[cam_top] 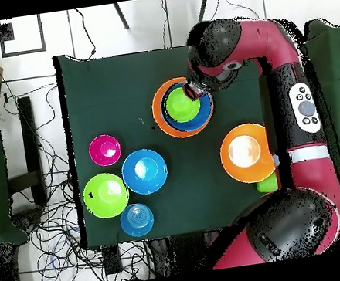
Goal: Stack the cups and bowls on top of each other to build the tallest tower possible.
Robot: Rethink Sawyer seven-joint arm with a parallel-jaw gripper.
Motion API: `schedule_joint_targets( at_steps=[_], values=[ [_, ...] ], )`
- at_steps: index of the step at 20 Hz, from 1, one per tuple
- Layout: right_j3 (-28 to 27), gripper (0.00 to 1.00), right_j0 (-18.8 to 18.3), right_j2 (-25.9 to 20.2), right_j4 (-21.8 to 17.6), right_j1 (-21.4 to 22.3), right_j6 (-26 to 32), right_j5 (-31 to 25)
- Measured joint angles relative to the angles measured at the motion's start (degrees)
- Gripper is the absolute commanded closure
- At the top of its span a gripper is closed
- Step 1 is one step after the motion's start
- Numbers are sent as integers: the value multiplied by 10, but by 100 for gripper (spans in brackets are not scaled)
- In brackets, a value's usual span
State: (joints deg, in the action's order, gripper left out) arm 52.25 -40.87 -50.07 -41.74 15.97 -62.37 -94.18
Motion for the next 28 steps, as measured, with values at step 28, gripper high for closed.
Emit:
schedule_joint_targets(
  at_steps=[28],
  values=[
    [17,100,-18,0,0,14,0,0]
  ],
)
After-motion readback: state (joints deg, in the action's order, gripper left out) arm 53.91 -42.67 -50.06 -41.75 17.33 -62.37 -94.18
